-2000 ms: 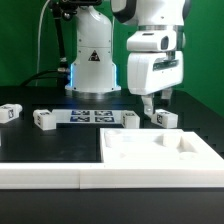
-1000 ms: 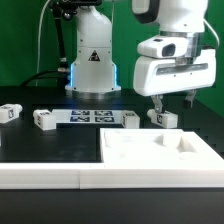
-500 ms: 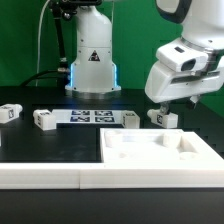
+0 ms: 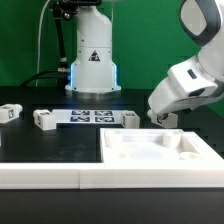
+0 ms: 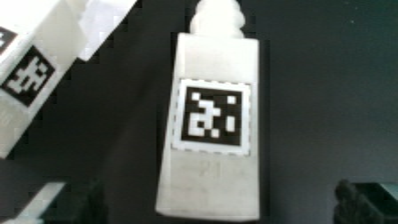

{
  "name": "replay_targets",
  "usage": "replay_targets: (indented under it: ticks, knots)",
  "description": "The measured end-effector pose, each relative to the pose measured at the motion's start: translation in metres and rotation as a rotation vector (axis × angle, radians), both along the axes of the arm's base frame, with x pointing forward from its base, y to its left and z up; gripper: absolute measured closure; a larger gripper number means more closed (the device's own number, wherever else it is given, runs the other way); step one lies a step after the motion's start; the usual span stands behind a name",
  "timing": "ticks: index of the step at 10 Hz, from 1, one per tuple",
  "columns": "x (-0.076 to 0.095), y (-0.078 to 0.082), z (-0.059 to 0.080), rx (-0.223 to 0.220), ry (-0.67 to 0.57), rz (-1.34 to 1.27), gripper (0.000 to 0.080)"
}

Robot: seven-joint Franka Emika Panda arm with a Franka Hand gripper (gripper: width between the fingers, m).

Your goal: Assemble one leg

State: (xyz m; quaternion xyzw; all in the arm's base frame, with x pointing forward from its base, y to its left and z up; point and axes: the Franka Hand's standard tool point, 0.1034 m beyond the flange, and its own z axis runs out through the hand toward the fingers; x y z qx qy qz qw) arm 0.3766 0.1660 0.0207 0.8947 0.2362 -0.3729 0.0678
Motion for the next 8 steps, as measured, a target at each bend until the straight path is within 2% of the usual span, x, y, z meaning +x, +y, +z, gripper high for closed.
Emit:
replay_targets:
  ticks: [2, 3, 8]
  knots:
    - [-0.005, 0.001, -0.009, -0.059, 0.131, 0.004, 0.0151]
    - [-0.006, 0.000, -0.014, -0.070, 0.157, 0.002, 0.0151]
    - [0.000, -0.003, -0.018, -0.054, 0.133, -0.006, 0.0151]
